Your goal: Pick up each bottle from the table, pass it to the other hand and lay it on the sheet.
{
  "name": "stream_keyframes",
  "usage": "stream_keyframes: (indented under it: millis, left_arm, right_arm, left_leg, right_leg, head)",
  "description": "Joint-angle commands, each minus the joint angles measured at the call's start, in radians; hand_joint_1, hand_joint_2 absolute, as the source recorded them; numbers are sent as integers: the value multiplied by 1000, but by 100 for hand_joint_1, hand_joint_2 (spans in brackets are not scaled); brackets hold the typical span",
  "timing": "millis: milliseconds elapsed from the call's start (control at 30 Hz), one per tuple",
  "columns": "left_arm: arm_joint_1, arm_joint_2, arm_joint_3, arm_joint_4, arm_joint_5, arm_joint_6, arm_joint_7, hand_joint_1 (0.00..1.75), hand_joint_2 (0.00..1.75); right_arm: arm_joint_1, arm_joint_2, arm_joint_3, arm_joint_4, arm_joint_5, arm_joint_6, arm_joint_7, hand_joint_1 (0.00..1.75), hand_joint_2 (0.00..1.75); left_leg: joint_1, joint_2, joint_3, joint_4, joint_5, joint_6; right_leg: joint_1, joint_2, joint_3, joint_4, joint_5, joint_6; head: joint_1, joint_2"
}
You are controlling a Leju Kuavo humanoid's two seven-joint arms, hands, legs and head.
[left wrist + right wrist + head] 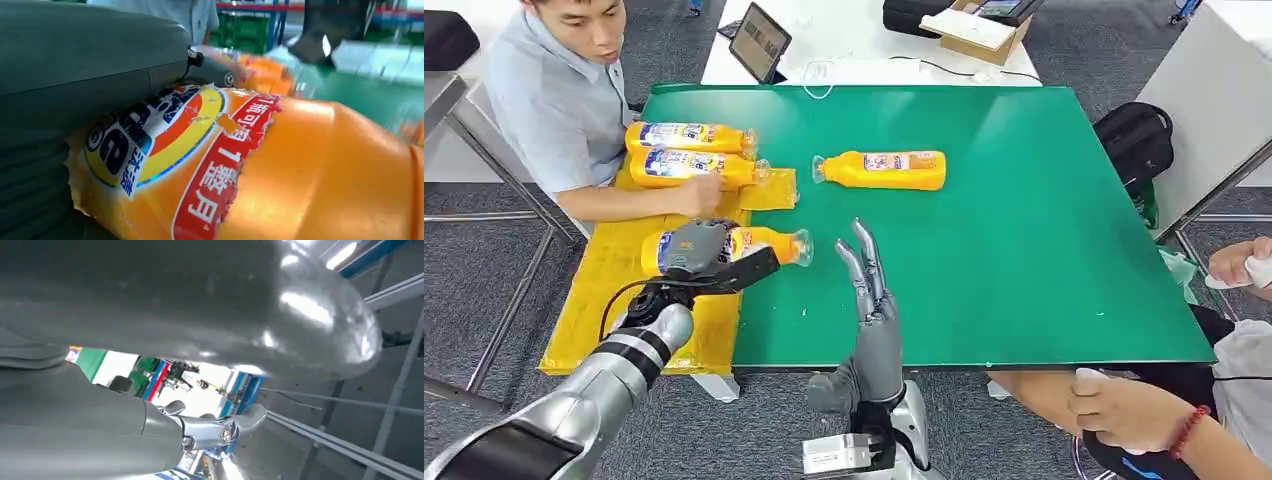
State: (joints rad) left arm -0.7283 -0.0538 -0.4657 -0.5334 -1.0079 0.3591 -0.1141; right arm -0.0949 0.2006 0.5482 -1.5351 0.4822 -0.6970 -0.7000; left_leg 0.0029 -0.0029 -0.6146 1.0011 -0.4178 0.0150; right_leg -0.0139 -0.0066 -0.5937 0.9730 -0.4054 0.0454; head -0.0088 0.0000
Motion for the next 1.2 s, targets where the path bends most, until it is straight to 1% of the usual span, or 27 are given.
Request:
stream_keyframes:
  millis: [33, 67, 133, 267, 300, 333, 367, 400, 433, 467, 500, 533, 567, 600, 667, 700, 767, 867, 900, 933, 967, 1000, 1033, 1067, 1133, 1167, 1200]
  left_arm:
    - [-111, -6, -71, 234, -10, -145, 51, 175, 175]
    - [-111, -6, -71, 234, -10, -145, 51, 175, 175]
    - [-111, -6, -71, 234, -10, -145, 51, 175, 175]
    - [-111, -6, -71, 234, -10, -145, 51, 173, 175]
    - [-105, -7, -69, 240, -12, -165, 56, 152, 175]
    - [-104, -10, -61, 251, -6, -158, 58, 150, 175]
    - [-102, -12, -63, 252, -8, -166, 59, 119, 175]
    - [-90, -23, -47, 251, 4, -194, 59, 21, 175]
    - [-81, -33, -18, 249, 33, -229, 42, 23, 175]
    - [-73, -41, 11, 247, 64, -250, 27, 5, 175]
    - [-68, -50, 49, 247, 108, -283, 2, 0, 175]
    - [-57, -56, 96, 241, 166, -342, -55, 0, 175]
    - [-54, -59, 112, 241, 185, -355, -66, 0, 175]
    - [-43, -62, 166, 231, 254, -413, -132, 0, 175]
    - [-29, -67, 227, 205, 332, -452, -214, 0, 175]
    - [-20, -71, 245, 183, 357, -448, -253, 0, 0]
    - [-3, -81, 283, 132, 417, -439, -297, 0, 0]
    - [-3, -81, 283, 132, 417, -439, -297, 0, 0]
    - [3, -90, 312, 100, 455, -429, -318, 0, 0]
    - [7, -92, 318, 85, 468, -421, -326, 0, 175]
    - [21, -101, 351, 37, 512, -372, -356, 0, 175]
    - [24, -105, 362, 28, 526, -368, -359, 0, 175]
    - [45, -126, 431, -34, 617, -337, -375, 0, 175]
    - [76, -135, 448, -112, 674, -319, -380, 0, 175]
    - [98, -141, 457, -163, 709, -310, -384, 0, 175]
    - [139, -151, 470, -248, 778, -301, -384, 0, 175]
    - [157, -152, 465, -280, 793, -302, -380, 0, 175]
  right_arm:
    - [-33, -44, 22, 103, -40, -1, 2, 0, 0]
    - [-33, -44, 22, 103, -40, -1, 2, 0, 0]
    - [-33, -44, 22, 103, -40, -1, 2, 0, 0]
    - [-33, -44, 22, 103, -40, -1, 2, 0, 0]
    - [-34, -47, 24, 110, -42, -1, 2, 0, 0]
    - [-42, -55, 25, 125, -57, -1, 2, 0, 0]
    - [-40, -52, 24, 128, -57, -1, 2, 0, 0]
    - [-42, -55, 20, 153, -64, -1, 2, 0, 0]
    - [-45, -58, 19, 160, -71, -1, 2, 0, 0]
    - [-46, -59, 17, 165, -69, -1, 2, 0, 0]
    - [-48, -60, 19, 174, -73, -1, 2, 0, 0]
    - [-53, -65, 24, 185, -80, -1, 2, 0, 0]
    - [-52, -65, 23, 188, -79, -1, 2, 0, 0]
    - [-57, -66, 25, 204, -86, -1, 2, 0, 0]
    - [-59, -68, 18, 211, -85, -1, 2, 0, 0]
    - [-58, -69, 16, 211, -85, -1, 2, 0, 0]
    - [-47, -62, -5, 196, -62, -1, 2, 0, 0]
    - [-47, -62, -5, 196, -62, -1, 2, 0, 0]
    - [-45, -59, -10, 194, -50, -1, 2, 0, 0]
    - [-42, -56, -18, 189, -38, -1, 2, 0, 0]
    - [-33, -49, -34, 171, -5, -1, 2, 0, 0]
    - [-32, -48, -34, 167, -4, -1, 2, 0, 0]
    - [-22, -42, -47, 144, 26, -1, 2, 0, 0]
    - [-8, -36, -53, 110, 57, -1, 2, 0, 175]
    - [1, -31, -56, 92, 73, -1, 2, 0, 175]
    - [16, -25, -67, 61, 118, -1, 2, 0, 175]
    - [22, -26, -65, 53, 131, -1, 2, 0, 175]
  left_leg:
    - [1, 0, 2, 0, -1, -1]
    - [1, 1, 5, 0, -2, -1]
    - [1, 0, 2, 0, -1, -1]
    - [1, 1, 4, 1, -2, -1]
    - [1, 0, 3, 0, -1, -1]
    - [1, 0, 2, 0, -1, 0]
    - [1, 1, 5, 0, -2, -1]
    - [1, 1, 3, 0, -1, 0]
    - [1, 1, 5, 0, -2, -1]
    - [1, 0, 4, -1, -1, 0]
    - [1, 0, 4, -1, -1, 0]
    - [1, 1, 6, -1, -2, -1]
    - [0, 1, 5, -1, -1, 0]
    - [0, 0, 4, -1, -1, 0]
    - [0, 1, 5, -2, -1, 0]
    - [0, 1, 6, -2, -1, 0]
    - [0, 1, 8, -2, -1, 0]
    - [0, 0, 7, -1, -1, 0]
    - [0, 0, 6, -1, -1, 0]
    - [1, 0, 8, 0, -2, -1]
    - [1, 0, 6, 0, -1, 0]
    - [0, 0, 6, -1, -1, 0]
    - [1, 0, 7, 0, -2, -1]
    - [0, -1, 5, 0, -1, 0]
    - [0, -1, 5, 0, -1, 0]
    - [1, -1, 6, 1, -2, -1]
    - [0, -1, 5, 0, -1, 0]
  right_leg:
    - [1, 0, 3, -1, 0, -1]
    - [1, 1, 5, -1, -1, -2]
    - [1, 0, 2, -1, 0, -1]
    - [1, 1, 4, 0, -2, -2]
    - [1, 1, 3, 0, -1, -1]
    - [1, 0, 2, -1, 0, -1]
    - [1, 1, 5, -1, -1, -1]
    - [1, 1, 3, -1, 0, -1]
    - [1, 1, 5, -1, -1, -2]
    - [1, 1, 4, -1, -1, -1]
    - [1, 0, 4, -1, 0, -1]
    - [1, 1, 6, -1, -1, -2]
    - [0, 1, 5, -1, -1, -1]
    - [0, 0, 5, -1, -1, -1]
    - [0, 1, 6, -2, 0, -1]
    - [0, 1, 7, -2, 0, -1]
    - [0, 1, 9, -2, 0, -1]
    - [0, -1, 8, -1, 0, -1]
    - [0, -1, 7, -1, 0, -1]
    - [1, 0, 8, -1, -1, -2]
    - [1, 0, 7, -1, -1, -1]
    - [0, -1, 6, -1, -1, -1]
    - [1, 0, 8, 0, -2, -2]
    - [1, -1, 5, 0, -1, -1]
    - [1, -1, 5, 0, -1, -1]
    - [1, -1, 7, 0, -2, -2]
    - [1, -2, 5, 0, -1, -1]
  head:
    - [0, 0]
    - [0, 0]
    - [0, 0]
    - [0, 0]
    - [0, 0]
    - [0, 0]
    - [0, 0]
    - [0, 0]
    - [0, 0]
    - [0, 0]
    - [0, 0]
    - [0, 0]
    - [0, 0]
    - [0, 0]
    - [0, 0]
    - [0, 0]
    - [0, 0]
    - [0, 0]
    - [0, 0]
    - [0, 0]
    - [0, 0]
    - [0, 0]
    - [0, 0]
    - [0, 0]
    - [0, 0]
    - [0, 0]
    - [0, 0]
